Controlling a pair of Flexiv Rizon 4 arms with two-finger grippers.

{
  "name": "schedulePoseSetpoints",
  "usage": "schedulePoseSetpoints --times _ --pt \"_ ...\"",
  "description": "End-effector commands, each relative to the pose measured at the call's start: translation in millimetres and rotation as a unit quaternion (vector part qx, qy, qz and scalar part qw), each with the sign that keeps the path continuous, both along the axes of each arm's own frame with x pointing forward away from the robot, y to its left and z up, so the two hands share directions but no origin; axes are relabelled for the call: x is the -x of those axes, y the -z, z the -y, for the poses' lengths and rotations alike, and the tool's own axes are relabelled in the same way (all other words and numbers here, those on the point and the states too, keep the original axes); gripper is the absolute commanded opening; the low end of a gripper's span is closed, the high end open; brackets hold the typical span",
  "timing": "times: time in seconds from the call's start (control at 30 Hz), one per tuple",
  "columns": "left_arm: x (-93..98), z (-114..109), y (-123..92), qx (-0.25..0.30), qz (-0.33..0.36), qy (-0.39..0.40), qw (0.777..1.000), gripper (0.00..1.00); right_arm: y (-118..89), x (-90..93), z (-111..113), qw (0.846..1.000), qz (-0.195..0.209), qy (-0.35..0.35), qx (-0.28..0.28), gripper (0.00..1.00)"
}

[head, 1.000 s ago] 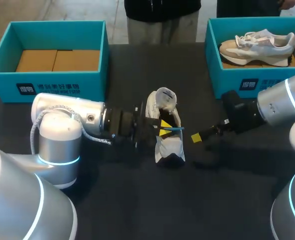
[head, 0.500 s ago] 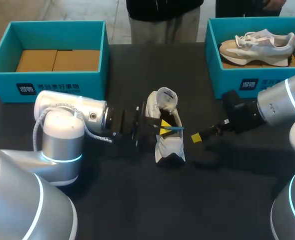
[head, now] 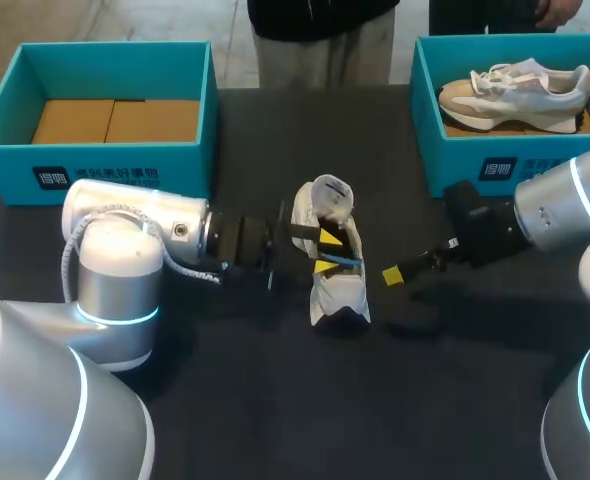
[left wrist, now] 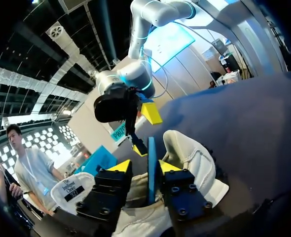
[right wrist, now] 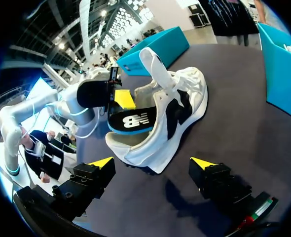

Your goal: Take the shoe out of the shoebox, open the shoe tongue, remove and reinsert the insole, then place the shoe into the shoebox

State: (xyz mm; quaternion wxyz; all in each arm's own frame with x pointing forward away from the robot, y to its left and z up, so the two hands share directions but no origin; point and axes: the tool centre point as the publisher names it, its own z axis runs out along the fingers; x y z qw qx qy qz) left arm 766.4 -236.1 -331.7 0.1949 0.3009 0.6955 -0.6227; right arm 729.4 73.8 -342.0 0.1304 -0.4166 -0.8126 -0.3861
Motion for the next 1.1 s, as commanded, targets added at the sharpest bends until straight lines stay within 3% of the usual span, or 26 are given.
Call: schedulePoseSetpoints --times 0.03,0.17,0.3,0.37,0.4,0.8,0.93,0.97,1.0,1.03,1.1 --pt "5.1 -3 -8 0.007 0.006 0.001 1.000 0.58 0 0.5 0 1.000 0.000 0.000 0.001 1.00" --pt "9.0 -2 -16 0.016 0.011 0.006 1.000 0.53 0 0.5 0 1.000 0.000 0.000 0.001 1.00" --pt "10.8 -1 -12 0.011 0.004 0.010 1.000 0.40 0 0.5 0 1.000 0.000 0.000 0.001 1.00" --pt "11.1 -1 -8 0.006 0.002 0.012 1.000 0.18 0 0.5 0 1.000 0.000 0.000 0.001 1.00" --pt "11.4 0 -7 0.006 -0.002 0.014 1.000 0.00 0 0.5 0 1.000 0.000 0.000 0.001 1.00" --pt "8.0 3 20 -0.030 -0.032 0.010 0.999 0.00 0 0.5 0 1.000 0.000 0.000 0.001 1.00" --pt "8.0 4 19 -0.032 -0.033 0.009 0.999 0.00 0 0.5 0 1.000 0.000 0.000 0.001 1.00" --pt "8.3 4 17 -0.030 -0.031 0.009 0.999 0.14 0 0.5 0 1.000 0.000 0.000 0.001 1.00" --pt "8.6 4 14 -0.026 -0.030 0.009 0.999 0.36 0 0.5 0 1.000 0.000 0.000 0.001 1.00" --pt "8.9 4 11 -0.022 -0.028 0.009 0.999 0.49 0 0.5 0 1.000 0.000 0.000 0.001 1.00" --pt "9.0 4 6 -0.018 -0.026 0.008 0.999 0.64 0 0.5 0 1.000 0.000 0.000 0.001 1.00"
